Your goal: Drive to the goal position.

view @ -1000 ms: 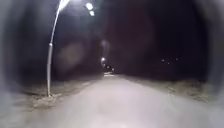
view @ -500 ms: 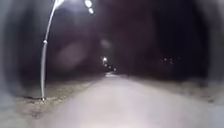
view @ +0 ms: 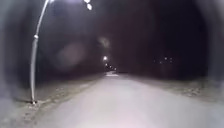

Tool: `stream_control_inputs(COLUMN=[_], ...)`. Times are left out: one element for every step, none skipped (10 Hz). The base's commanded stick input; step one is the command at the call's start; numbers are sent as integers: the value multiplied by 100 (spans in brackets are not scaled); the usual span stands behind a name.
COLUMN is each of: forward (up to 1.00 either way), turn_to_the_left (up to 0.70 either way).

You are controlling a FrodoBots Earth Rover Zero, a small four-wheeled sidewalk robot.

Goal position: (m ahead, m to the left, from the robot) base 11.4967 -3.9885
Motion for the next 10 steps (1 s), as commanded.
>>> stream_control_inputs(forward=[70,70,70,70,70,70,70,70,70,70], turn_to_the_left=[0,0,0,0,0,0,0,0,0,0])
